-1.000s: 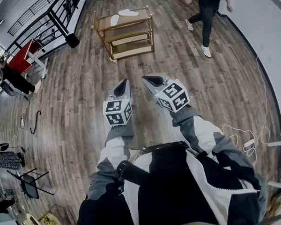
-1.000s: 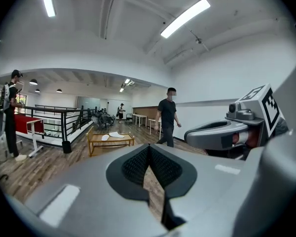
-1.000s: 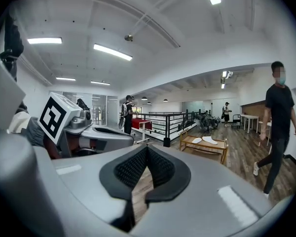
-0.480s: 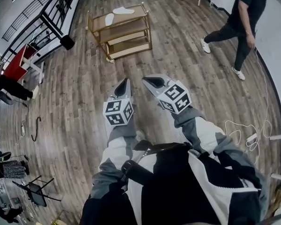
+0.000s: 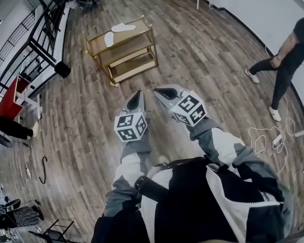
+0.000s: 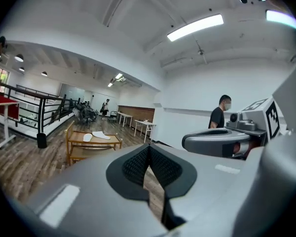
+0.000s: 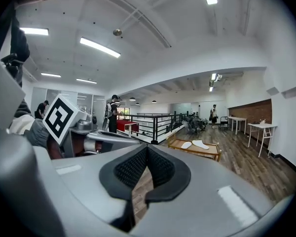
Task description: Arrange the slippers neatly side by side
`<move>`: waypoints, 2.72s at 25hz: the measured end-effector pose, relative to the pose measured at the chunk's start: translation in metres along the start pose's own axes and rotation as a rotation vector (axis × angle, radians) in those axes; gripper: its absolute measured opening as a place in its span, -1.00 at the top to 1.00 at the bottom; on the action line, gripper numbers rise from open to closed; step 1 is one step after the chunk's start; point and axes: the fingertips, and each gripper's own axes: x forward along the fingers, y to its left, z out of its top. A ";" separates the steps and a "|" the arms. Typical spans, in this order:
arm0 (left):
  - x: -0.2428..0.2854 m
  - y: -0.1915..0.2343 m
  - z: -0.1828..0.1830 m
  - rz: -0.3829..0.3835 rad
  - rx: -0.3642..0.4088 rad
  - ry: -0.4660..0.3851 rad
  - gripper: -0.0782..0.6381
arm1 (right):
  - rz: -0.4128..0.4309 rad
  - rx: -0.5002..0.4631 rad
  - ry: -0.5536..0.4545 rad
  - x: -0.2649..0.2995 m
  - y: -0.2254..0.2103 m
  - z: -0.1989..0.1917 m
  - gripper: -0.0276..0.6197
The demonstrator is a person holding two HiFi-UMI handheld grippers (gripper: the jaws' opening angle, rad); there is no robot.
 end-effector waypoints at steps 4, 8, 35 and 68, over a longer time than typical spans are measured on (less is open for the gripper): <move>0.008 0.032 0.011 -0.036 0.020 -0.013 0.77 | -0.033 0.000 -0.005 0.038 -0.002 0.008 0.90; 0.010 0.064 0.016 -0.047 0.045 -0.013 0.77 | -0.087 0.013 -0.002 0.070 -0.006 0.012 0.90; 0.172 0.166 0.059 0.107 0.153 0.027 0.77 | -0.010 0.006 -0.013 0.206 -0.176 0.042 0.90; 0.390 0.274 0.101 0.144 0.079 0.036 0.77 | 0.013 0.042 0.018 0.323 -0.387 0.049 0.90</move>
